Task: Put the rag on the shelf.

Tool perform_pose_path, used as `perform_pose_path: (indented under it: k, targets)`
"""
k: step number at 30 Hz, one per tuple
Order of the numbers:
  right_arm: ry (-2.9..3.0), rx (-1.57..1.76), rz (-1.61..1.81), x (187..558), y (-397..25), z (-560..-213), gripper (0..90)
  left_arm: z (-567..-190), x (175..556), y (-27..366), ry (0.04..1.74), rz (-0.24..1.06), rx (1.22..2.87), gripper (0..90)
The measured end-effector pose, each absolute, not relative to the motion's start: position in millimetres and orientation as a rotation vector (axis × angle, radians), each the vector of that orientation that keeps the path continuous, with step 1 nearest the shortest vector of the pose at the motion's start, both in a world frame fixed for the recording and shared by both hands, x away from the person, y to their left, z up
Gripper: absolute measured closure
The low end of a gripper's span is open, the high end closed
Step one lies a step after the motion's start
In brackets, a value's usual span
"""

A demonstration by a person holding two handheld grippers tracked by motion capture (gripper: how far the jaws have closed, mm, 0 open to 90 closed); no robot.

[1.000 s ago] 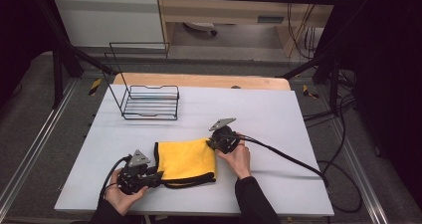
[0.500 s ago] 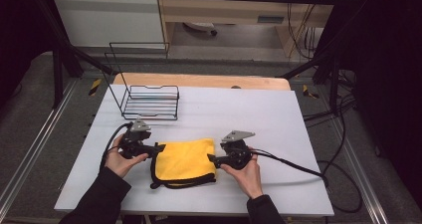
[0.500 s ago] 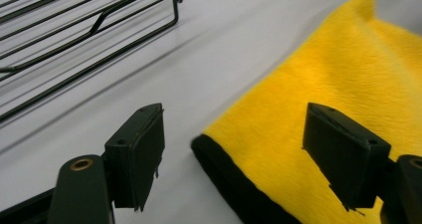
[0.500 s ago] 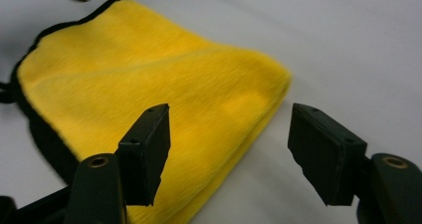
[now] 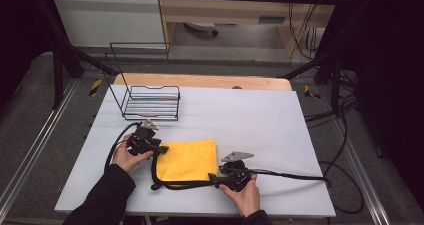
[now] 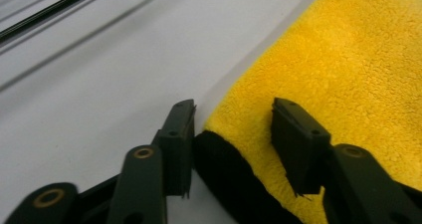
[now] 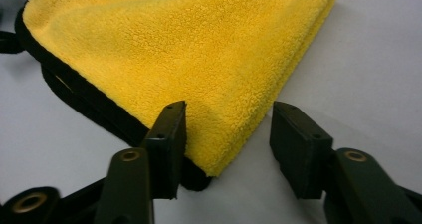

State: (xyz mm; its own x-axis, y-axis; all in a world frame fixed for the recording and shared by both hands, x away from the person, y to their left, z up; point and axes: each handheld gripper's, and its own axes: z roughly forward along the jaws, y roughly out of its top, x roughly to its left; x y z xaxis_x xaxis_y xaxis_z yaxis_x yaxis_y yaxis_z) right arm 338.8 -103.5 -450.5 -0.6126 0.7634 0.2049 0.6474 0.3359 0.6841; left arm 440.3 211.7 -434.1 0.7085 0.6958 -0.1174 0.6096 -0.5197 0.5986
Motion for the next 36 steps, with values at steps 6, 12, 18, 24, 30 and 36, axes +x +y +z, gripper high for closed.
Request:
perform_pose_path:
  k: [6, 12, 18, 24, 30, 36]
  targets:
    - [2.456, 1.378, 1.177, 336.6, -99.7, -451.2, 73.0, -431.2, 436.4, 207.4, 0.97, 0.174, 2.323, 73.9]
    - [2.482, 1.392, 1.2, 342.6, -100.0, -449.1, 84.0, -424.5, 429.7, 210.9, 0.99, 0.179, 2.295, 80.7]
    - [2.499, 1.291, 1.173, 369.2, -100.7, -440.9, 84.4, -418.2, 400.4, 230.4, 1.051, 0.201, 2.195, 81.0]
    - [2.555, 1.078, 1.137, 406.1, -86.8, -431.9, 84.2, -418.1, 362.9, 240.9, 1.15, 0.26, 2.136, 80.6]
    - [2.617, 0.937, 1.133, 435.8, -65.1, -430.0, 84.1, -417.1, 335.0, 243.0, 1.223, 0.337, 2.08, 80.5]
    - [2.643, 0.886, 1.125, 448.1, -55.4, -436.7, 82.0, -423.0, 321.9, 240.6, 1.246, 0.389, 2.053, 78.0]
